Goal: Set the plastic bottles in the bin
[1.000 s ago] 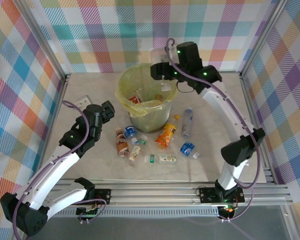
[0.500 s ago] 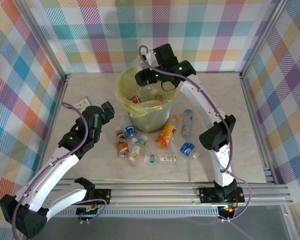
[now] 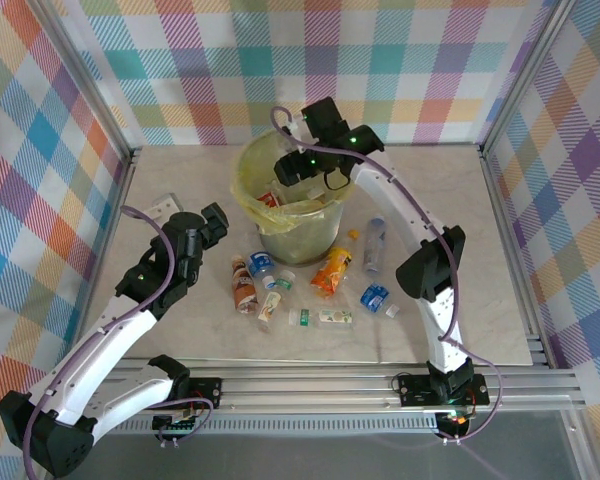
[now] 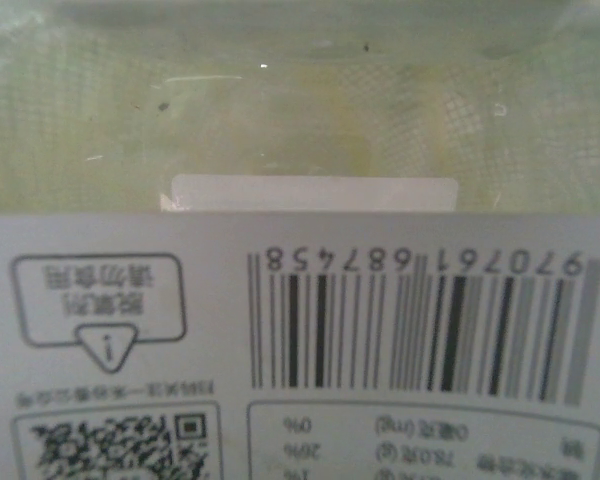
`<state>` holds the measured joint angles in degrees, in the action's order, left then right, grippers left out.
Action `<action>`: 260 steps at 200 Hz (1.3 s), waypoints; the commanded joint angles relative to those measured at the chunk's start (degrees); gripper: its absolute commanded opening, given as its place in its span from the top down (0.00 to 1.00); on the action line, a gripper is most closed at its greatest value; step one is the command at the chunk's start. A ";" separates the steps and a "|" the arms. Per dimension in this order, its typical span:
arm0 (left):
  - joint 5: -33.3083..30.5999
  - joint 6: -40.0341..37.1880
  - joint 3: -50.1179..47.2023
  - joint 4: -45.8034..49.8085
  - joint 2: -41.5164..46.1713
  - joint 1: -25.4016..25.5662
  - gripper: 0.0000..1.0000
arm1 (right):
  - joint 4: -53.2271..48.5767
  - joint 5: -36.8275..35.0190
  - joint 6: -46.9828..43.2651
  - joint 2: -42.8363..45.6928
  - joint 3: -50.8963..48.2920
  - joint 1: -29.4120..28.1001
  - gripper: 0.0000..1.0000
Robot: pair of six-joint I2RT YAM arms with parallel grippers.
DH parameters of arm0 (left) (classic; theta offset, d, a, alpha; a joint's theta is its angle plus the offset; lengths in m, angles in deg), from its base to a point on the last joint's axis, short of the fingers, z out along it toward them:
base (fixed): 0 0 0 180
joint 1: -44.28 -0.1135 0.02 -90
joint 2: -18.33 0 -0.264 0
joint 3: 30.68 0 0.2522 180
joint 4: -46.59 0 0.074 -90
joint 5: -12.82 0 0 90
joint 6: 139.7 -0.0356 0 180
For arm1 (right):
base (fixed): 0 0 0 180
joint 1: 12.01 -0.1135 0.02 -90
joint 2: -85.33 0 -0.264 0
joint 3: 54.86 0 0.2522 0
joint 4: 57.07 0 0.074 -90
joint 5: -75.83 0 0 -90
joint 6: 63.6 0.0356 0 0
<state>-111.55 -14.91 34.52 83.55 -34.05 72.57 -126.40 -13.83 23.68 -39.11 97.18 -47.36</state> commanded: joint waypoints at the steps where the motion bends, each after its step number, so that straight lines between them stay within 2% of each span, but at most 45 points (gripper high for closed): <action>1: -1.13 0.59 -0.58 -0.16 0.78 -0.62 0.00 | -1.30 -1.24 -1.85 -0.67 -0.92 -0.55 0.25; 93: -1.20 0.92 -0.48 0.59 0.80 -0.76 0.00 | -1.79 -2.90 -2.46 -1.31 -2.41 -0.94 0.06; 102: -1.21 0.94 -0.47 0.71 0.80 -0.70 0.00 | -1.83 -3.11 -2.46 -1.27 -2.35 -1.02 0.00; 202: -0.57 0.99 -0.76 1.45 0.97 -0.98 0.00 | -4.53 -4.70 -2.44 0.61 4.50 -2.57 0.00; 260: -0.52 2.41 -2.19 4.77 1.49 -1.13 0.00 | -4.41 -6.95 3.04 6.60 5.95 -2.68 0.00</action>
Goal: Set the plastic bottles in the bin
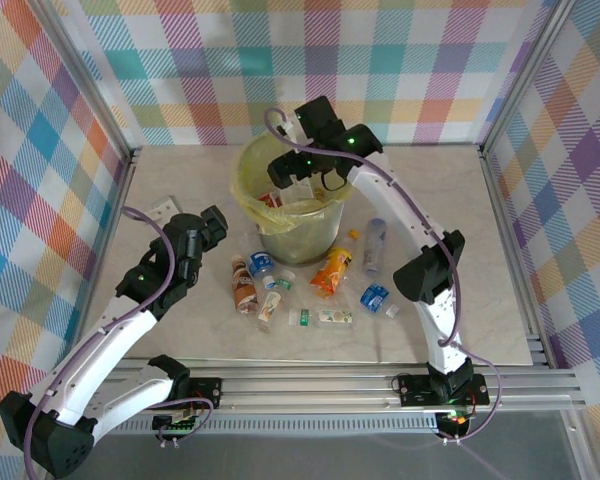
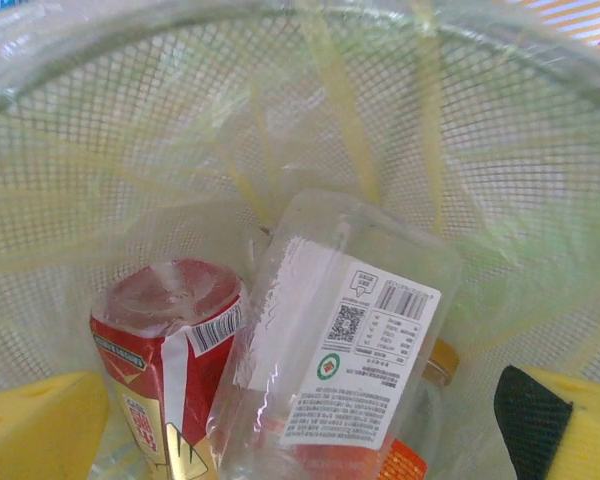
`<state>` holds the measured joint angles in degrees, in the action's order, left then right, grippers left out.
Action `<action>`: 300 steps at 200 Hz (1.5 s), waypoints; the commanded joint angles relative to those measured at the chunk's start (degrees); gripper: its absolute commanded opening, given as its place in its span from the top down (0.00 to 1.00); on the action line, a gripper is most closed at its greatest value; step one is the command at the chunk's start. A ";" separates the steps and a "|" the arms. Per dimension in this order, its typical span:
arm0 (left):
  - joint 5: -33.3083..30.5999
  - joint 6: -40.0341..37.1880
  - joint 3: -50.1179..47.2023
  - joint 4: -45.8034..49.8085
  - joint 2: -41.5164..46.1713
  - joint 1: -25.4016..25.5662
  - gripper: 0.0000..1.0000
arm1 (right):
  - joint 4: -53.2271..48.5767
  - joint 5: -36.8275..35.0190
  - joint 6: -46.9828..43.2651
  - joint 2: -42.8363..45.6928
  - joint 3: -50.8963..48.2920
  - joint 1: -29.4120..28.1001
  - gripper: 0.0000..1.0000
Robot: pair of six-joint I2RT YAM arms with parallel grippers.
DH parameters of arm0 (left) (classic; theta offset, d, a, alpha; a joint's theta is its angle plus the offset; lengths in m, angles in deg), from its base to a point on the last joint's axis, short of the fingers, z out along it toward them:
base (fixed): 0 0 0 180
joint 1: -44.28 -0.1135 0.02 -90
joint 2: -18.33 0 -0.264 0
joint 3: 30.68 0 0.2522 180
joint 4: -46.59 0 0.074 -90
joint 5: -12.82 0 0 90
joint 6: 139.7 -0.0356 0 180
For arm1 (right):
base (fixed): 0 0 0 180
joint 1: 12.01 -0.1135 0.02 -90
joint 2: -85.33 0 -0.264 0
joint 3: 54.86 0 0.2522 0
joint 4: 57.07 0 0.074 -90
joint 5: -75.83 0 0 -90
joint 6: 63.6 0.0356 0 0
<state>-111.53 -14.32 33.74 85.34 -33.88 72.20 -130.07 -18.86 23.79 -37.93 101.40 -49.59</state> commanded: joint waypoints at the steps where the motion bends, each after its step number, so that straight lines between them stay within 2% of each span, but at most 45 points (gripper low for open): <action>1: -0.54 1.90 -1.51 3.05 1.32 -0.76 0.00 | -0.81 -2.00 3.04 5.54 1.69 -0.46 0.00; 51: 4.09 2.98 -6.59 3.29 3.92 -1.20 0.00 | -1.47 -9.60 8.40 14.25 -2.75 -0.40 0.00; 111: 14.44 2.84 -10.75 2.19 2.98 -1.39 0.00 | 1.36 -19.75 14.77 29.80 -22.80 1.72 0.00; 151: 20.69 3.06 -13.19 0.94 0.62 -1.46 0.00 | 5.86 -18.51 21.27 42.41 -42.01 7.61 0.00; 196: 23.65 3.29 -15.29 -0.05 -1.95 -1.46 0.00 | 9.86 -16.19 25.48 51.61 -59.39 13.19 0.00; 253: 27.92 3.55 -16.38 -2.60 -7.74 -1.41 0.00 | 13.29 -17.05 29.65 56.51 -73.04 15.21 0.00; 300: 29.58 3.03 -17.07 -4.31 -12.46 -1.38 0.02 | 15.20 -20.92 33.16 59.45 -79.20 15.43 0.00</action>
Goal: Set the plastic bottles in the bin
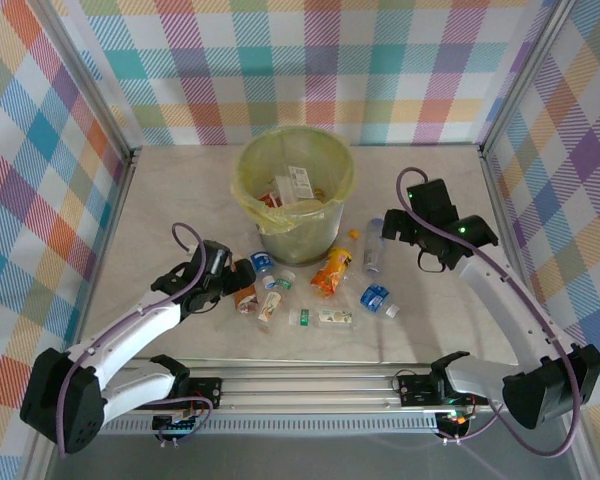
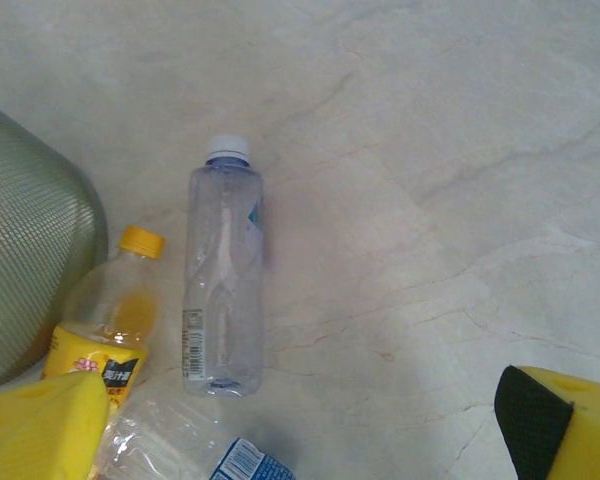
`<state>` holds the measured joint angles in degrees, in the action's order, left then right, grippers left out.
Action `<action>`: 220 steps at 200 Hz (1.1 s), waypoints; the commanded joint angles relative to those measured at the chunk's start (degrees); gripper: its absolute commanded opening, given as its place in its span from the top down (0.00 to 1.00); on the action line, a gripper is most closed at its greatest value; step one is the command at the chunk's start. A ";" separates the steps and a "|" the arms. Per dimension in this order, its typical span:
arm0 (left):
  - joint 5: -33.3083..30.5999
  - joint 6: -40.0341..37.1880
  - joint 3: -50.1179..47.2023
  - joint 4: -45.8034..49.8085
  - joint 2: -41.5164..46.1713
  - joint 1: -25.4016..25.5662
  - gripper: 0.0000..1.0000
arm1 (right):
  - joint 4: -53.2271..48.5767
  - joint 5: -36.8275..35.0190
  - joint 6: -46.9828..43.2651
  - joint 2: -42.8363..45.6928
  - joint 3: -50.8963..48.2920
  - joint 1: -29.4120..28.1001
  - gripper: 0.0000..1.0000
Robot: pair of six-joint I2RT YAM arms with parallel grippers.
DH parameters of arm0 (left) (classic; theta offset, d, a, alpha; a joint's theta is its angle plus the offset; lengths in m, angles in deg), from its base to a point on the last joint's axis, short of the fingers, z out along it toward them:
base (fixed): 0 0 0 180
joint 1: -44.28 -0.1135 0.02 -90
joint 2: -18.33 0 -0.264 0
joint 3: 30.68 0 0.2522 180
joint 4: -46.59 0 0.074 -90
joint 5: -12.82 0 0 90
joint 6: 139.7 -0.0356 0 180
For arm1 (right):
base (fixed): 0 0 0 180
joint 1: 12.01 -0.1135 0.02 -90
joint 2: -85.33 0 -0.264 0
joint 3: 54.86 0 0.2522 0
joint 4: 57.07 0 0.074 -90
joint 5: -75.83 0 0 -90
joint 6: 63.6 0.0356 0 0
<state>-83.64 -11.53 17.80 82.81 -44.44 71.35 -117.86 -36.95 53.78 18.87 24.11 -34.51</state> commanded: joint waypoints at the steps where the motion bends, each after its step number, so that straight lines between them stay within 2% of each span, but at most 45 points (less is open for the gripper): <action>1: 1.75 0.24 -1.14 -1.83 -2.04 -0.53 0.02 | 3.08 -2.90 3.19 2.69 -2.01 0.35 0.00; 62: 2.94 0.29 -1.89 -4.32 -7.58 -0.48 0.11 | 4.72 -3.75 3.98 5.19 -5.26 0.48 0.00; 129: -0.71 2.71 -2.71 -4.26 -11.02 -0.48 0.17 | 5.06 -3.76 4.18 5.19 -5.61 0.44 0.00; 220: -5.29 5.25 -2.95 -3.71 -13.65 -0.68 0.38 | 5.28 -3.39 4.22 5.11 -5.80 0.44 0.00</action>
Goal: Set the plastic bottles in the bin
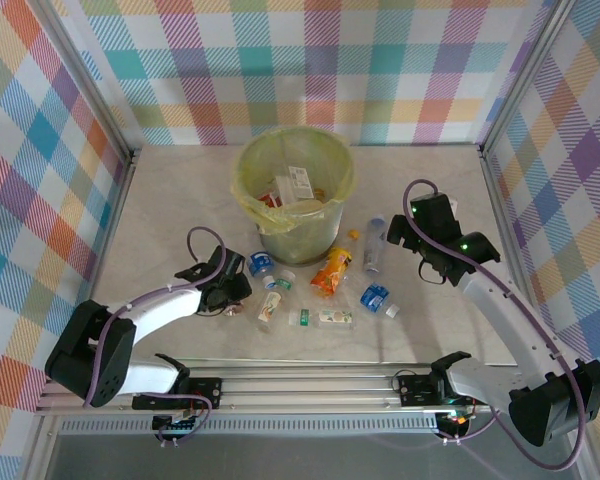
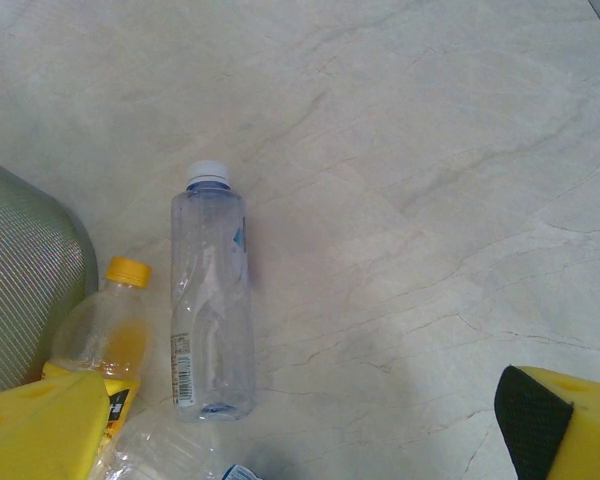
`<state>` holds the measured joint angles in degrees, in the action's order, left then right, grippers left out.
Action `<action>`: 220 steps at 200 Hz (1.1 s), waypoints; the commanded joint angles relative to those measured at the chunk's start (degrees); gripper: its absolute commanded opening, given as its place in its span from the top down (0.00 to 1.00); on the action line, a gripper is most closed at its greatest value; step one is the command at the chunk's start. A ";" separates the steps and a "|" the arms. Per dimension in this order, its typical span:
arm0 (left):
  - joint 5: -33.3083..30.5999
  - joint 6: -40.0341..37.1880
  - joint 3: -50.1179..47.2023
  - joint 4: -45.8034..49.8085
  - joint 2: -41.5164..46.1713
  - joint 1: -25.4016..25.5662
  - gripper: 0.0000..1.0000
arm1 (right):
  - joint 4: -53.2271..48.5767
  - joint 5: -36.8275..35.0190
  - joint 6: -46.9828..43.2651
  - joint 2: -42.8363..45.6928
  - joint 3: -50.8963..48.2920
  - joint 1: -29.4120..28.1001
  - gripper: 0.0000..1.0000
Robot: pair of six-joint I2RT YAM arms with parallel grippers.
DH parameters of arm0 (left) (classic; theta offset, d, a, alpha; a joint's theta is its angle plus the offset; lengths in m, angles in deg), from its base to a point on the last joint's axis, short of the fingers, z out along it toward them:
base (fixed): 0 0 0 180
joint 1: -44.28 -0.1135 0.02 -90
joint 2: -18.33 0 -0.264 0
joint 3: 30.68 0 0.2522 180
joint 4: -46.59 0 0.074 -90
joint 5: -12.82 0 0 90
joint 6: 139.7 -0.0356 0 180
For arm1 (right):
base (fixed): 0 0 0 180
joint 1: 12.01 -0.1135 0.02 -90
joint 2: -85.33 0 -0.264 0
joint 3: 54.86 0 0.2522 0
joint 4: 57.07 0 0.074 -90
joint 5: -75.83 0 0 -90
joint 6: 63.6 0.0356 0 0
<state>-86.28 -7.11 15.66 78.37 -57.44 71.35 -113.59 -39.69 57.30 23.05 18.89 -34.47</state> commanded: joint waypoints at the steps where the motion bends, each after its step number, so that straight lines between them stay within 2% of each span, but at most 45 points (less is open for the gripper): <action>1: -2.70 0.88 -0.83 0.80 -0.54 -0.65 0.39 | 1.01 -0.62 0.72 0.93 -0.57 0.40 0.00; 68: -11.27 0.59 2.71 8.97 9.21 -0.69 0.50 | 1.61 -0.57 0.94 1.64 -1.01 0.39 0.00; 109: -16.41 -2.64 7.55 12.95 17.89 -0.70 0.51 | 1.79 -0.30 0.92 1.68 -1.10 0.40 0.00; 145: -18.59 -8.10 14.73 14.83 21.35 -0.84 0.51 | 1.79 -0.08 1.07 1.85 -1.12 0.35 0.00; 189: -18.63 -15.22 24.83 11.64 21.43 -0.97 0.51 | 1.97 0.21 1.18 1.90 -1.23 0.40 0.00; 220: -13.66 -21.66 32.37 7.39 17.94 -0.93 0.51 | 1.97 0.34 1.05 1.76 -1.23 0.40 0.00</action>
<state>-102.85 -21.43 42.30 90.13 -37.03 71.07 -112.85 -39.64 57.49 23.79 18.56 -34.47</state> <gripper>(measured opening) 0.541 0.996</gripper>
